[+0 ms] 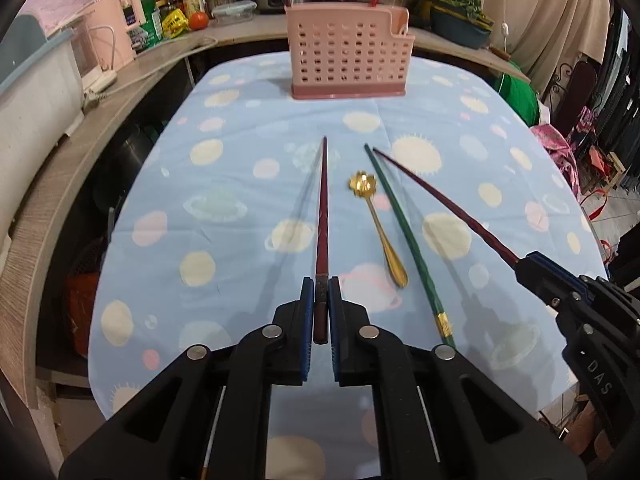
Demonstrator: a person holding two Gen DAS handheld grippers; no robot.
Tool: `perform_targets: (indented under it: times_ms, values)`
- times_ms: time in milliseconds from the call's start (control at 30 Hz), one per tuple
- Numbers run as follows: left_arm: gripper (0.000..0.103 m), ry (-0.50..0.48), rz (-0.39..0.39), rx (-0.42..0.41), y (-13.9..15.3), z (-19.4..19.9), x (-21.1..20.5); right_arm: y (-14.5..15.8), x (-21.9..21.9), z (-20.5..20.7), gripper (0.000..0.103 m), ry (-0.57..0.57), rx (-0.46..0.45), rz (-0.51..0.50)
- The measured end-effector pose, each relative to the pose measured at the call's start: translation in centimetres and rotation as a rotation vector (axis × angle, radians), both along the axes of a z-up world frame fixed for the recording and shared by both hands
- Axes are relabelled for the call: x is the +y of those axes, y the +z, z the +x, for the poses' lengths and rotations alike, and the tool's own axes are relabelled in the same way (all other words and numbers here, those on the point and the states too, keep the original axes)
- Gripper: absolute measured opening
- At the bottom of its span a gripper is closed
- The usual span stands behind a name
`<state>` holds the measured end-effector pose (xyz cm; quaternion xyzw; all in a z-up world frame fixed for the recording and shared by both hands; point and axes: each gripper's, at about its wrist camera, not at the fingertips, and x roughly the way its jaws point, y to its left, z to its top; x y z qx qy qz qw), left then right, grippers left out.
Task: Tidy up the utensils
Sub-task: 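Lift both dark red chopsticks with both tools over the pink basket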
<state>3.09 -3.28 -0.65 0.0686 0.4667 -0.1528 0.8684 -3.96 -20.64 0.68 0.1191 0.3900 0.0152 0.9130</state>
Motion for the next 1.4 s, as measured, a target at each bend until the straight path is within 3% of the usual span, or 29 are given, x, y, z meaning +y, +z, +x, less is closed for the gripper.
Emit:
perform_targets:
  times_ms: [267, 333, 500, 700, 800, 833, 867, 933, 1200, 1400]
  values:
    - [0.007, 0.015, -0.032, -0.086, 4.0, 1.5, 0.3, 4.8, -1.6, 1.0, 0.007, -0.033, -0.104, 0.006]
    - [0.001, 0.022, -0.038, -0.120, 5.3, 2.0, 0.4, 6.0, -2.0, 1.4, 0.007, -0.038, -0.135, 0.006]
    - [0.001, 0.040, -0.058, -0.195, 8.4, 3.5, 0.6, 8.8, -2.5, 2.6, 0.007, -0.046, -0.208, -0.004]
    - [0.001, 0.058, -0.077, -0.235, 10.5, 4.7, 1.0, 10.4, -3.2, 3.4, 0.007, -0.059, -0.252, -0.008]
    - [0.004, 0.043, -0.078, -0.196, 9.1, 4.4, 1.2, 10.1, -3.4, 3.0, 0.007, -0.065, -0.244, 0.001]
    - [0.012, 0.040, -0.080, -0.173, 8.2, 4.2, 1.3, 10.0, -3.5, 2.9, 0.007, -0.067, -0.241, 0.007]
    - [0.029, 0.037, -0.086, -0.145, 7.2, 4.1, 1.3, 9.9, -3.6, 2.7, 0.007, -0.069, -0.238, 0.010]
    - [0.045, 0.037, -0.089, -0.096, 4.9, 3.6, 1.3, 9.7, -3.7, 2.2, 0.007, -0.074, -0.232, 0.019]
    - [0.046, 0.017, 0.003, 0.085, -4.0, 2.3, 0.3, 9.6, -3.5, 1.4, 0.007, -0.080, -0.225, 0.027]
    - [0.040, 0.018, -0.021, 0.134, -5.4, 2.6, 0.7, 9.4, -3.6, 1.1, 0.007, -0.084, -0.224, 0.028]
